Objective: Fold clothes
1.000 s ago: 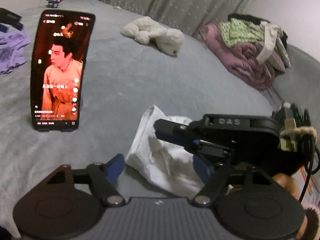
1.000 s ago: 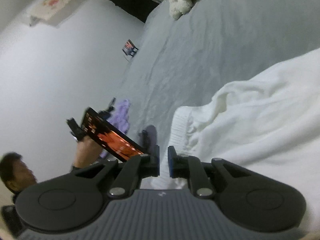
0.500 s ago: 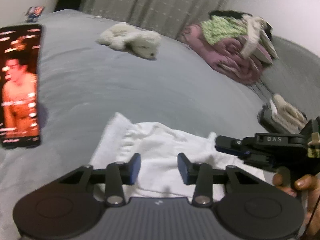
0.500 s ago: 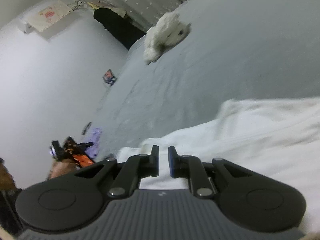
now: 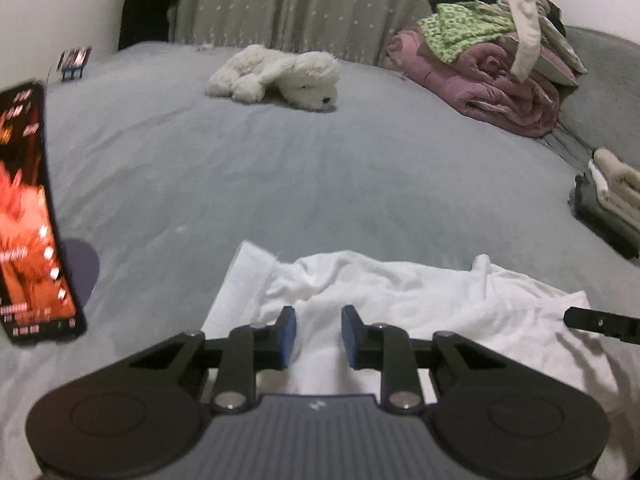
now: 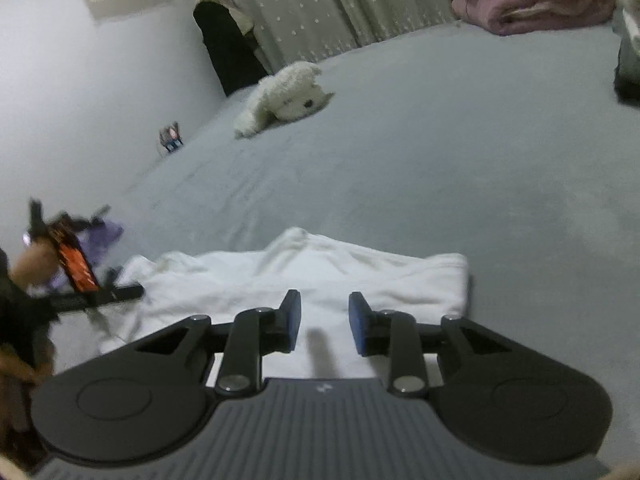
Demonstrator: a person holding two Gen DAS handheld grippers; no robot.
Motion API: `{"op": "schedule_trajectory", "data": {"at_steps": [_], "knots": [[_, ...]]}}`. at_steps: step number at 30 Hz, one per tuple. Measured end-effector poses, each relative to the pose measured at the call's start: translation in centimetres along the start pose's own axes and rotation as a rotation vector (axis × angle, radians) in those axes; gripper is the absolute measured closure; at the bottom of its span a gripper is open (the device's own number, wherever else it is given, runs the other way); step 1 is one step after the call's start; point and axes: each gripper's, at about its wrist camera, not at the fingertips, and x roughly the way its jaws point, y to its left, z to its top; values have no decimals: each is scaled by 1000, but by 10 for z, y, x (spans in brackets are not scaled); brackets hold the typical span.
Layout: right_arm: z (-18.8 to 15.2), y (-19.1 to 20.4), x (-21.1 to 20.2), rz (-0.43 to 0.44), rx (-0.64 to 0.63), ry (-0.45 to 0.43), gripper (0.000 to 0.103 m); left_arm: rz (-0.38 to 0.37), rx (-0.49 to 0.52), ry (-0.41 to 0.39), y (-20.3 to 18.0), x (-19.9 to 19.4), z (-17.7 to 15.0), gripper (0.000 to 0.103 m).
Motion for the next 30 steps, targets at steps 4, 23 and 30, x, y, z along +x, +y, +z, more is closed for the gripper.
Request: {"op": "schedule_trajectory", "data": {"at_steps": [4,23,30], "knots": [[-4,10,3,-34,-146,-16,72,53,36,29,-7,15,-1,77],[-17,8,-5,-128,-287,-68,69,74,91,-135,-33,-4,-12,81],[-15,10,13,-177,-360,-55,69,67,285,-106,-57,32,-17,81]]}}
